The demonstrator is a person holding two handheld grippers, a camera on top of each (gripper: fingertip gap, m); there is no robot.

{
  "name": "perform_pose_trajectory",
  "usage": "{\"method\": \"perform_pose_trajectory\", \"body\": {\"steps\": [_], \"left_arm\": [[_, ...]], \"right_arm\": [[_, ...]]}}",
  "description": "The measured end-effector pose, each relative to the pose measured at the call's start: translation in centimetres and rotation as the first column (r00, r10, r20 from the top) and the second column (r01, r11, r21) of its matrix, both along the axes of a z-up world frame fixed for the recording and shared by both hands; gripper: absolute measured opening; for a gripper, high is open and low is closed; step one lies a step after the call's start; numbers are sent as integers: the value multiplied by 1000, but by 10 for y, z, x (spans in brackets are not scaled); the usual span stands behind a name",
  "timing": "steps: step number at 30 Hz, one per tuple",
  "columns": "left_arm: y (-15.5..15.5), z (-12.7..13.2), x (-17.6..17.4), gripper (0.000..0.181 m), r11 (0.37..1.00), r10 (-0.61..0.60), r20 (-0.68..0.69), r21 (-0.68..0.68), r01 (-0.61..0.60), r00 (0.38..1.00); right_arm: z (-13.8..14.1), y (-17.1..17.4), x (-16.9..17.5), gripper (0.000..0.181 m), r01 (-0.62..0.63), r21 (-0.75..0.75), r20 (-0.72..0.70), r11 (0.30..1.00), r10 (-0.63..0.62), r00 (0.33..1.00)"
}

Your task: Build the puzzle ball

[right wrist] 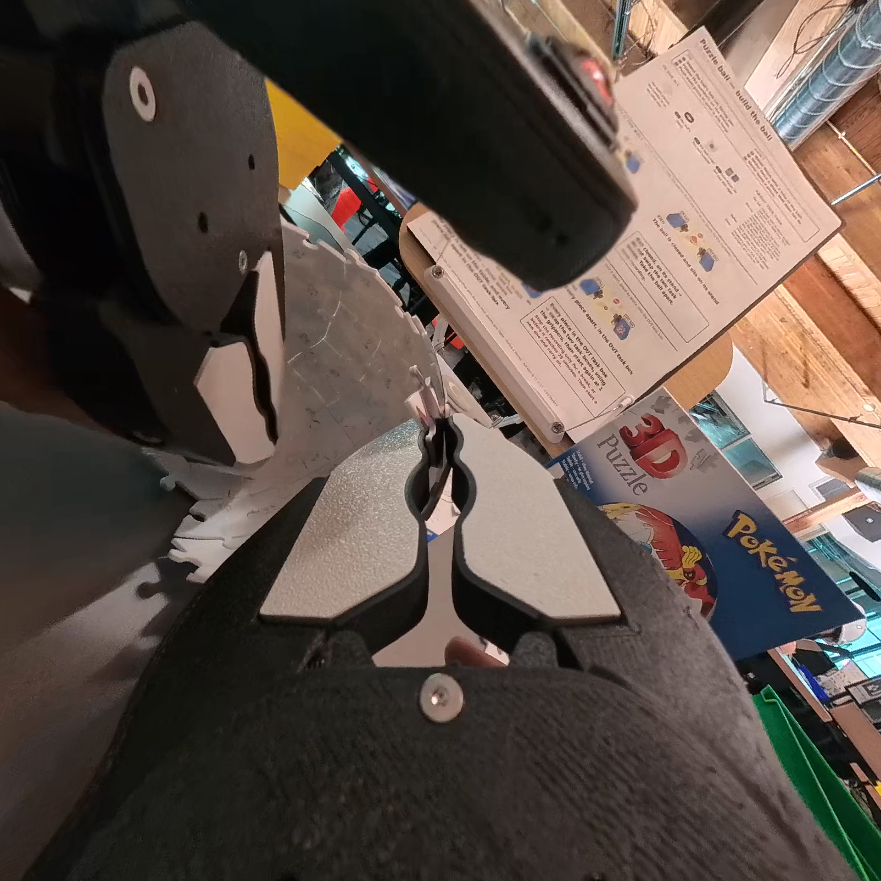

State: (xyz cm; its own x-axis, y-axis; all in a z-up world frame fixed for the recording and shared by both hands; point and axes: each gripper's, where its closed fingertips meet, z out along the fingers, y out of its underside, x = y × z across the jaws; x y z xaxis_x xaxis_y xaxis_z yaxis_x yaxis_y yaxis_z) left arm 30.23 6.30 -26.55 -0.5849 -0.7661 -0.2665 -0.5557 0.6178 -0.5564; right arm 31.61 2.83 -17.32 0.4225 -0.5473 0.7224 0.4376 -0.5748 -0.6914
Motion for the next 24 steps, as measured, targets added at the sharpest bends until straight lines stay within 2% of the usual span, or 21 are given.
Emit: {"method": "perform_pose_trajectory", "body": {"steps": [9,12,15,17,20,24], "left_arm": [[2,-8,3,0,1000,2,-18,23,-2,1000],[5,8,6,0,999,29,53,-14,-29,998],[20,29,8,0,991,117,116,-84,-107,986],[31,33,4,0,981,163,120,-121,-149,979],[33,36,-5,0,979,138,144,-167,-114,980],[27,27,-19,0,986,80,123,-154,-60,989]], "right_arm": [[-1,-1,1,4,5,6,-7,1000,-5,1000],[-1,-2,2,3,8,5,-8,1000,-8,1000],[-1,-2,1,4,6,-3,-2,1000,-6,1000],[-1,-1,0,4,5,-9,3,1000,-5,1000],[-1,1,-1,4,5,-18,11,1000,-4,1000],[-1,0,-1,4,11,-21,11,1000,-11,1000]]}}
